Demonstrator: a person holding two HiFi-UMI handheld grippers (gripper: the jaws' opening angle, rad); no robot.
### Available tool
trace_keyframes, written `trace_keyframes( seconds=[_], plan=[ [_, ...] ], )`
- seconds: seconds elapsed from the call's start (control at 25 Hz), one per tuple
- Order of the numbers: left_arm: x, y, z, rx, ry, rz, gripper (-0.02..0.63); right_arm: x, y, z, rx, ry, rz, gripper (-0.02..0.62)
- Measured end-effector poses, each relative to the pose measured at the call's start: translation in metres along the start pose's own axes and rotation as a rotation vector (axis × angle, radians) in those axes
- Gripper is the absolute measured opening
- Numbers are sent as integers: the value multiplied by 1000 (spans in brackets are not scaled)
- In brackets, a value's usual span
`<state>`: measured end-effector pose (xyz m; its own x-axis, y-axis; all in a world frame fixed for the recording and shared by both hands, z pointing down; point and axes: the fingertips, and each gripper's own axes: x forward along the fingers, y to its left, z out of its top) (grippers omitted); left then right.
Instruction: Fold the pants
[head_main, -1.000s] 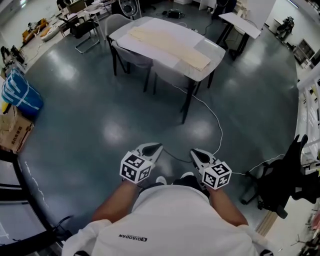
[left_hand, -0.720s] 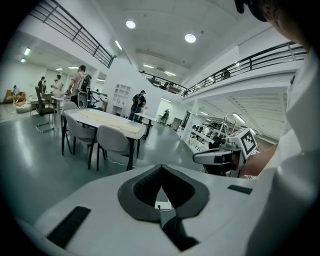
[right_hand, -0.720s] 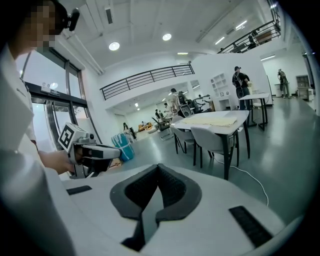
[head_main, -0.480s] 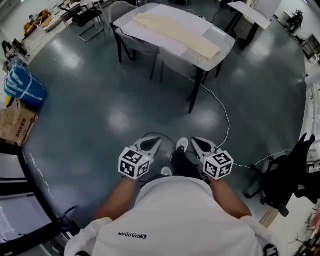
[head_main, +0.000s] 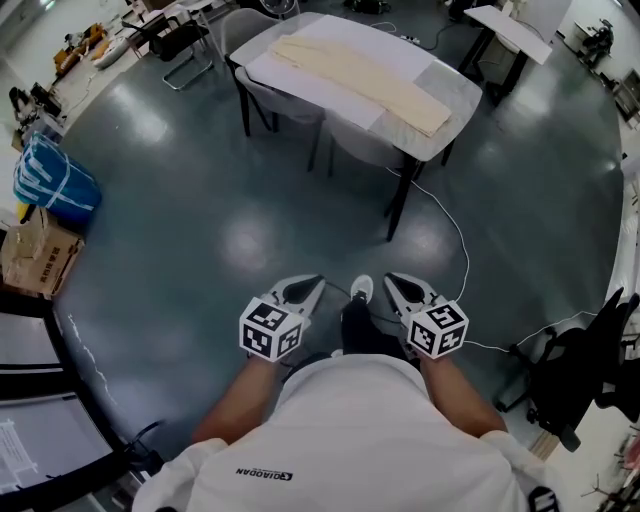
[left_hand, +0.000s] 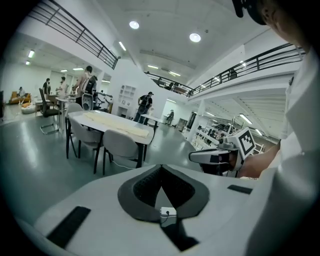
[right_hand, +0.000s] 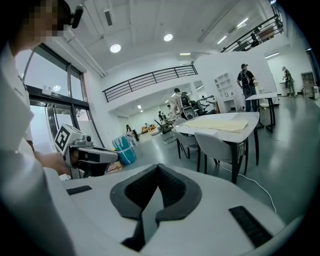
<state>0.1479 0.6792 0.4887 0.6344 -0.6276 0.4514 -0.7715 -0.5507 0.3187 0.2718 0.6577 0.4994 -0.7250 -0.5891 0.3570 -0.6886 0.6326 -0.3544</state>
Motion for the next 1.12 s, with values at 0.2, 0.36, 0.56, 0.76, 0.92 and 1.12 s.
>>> trace_keyframes(
  seconds=[0.2,0.36,0.56,0.76,0.92,1.12],
  plan=[
    [29,25,28,31,13,4,28,34,-26,26,-17,-13,23,20],
    [58,49,65,36,17,10,26,60,-59,61,-13,-21,29,20],
    [106,78,114,63,22,9,28,94,-111,109,-17,-42,28,20],
    [156,109,159,82,10,15,26,127,-162,142,-25,-51,27,20],
    [189,132,184,98,1,32,26,148,-196,158,-15,-51,26,20],
    [209,154,206,93,-6,48,26,162,-220,169,0,-53,13,20]
  ],
)
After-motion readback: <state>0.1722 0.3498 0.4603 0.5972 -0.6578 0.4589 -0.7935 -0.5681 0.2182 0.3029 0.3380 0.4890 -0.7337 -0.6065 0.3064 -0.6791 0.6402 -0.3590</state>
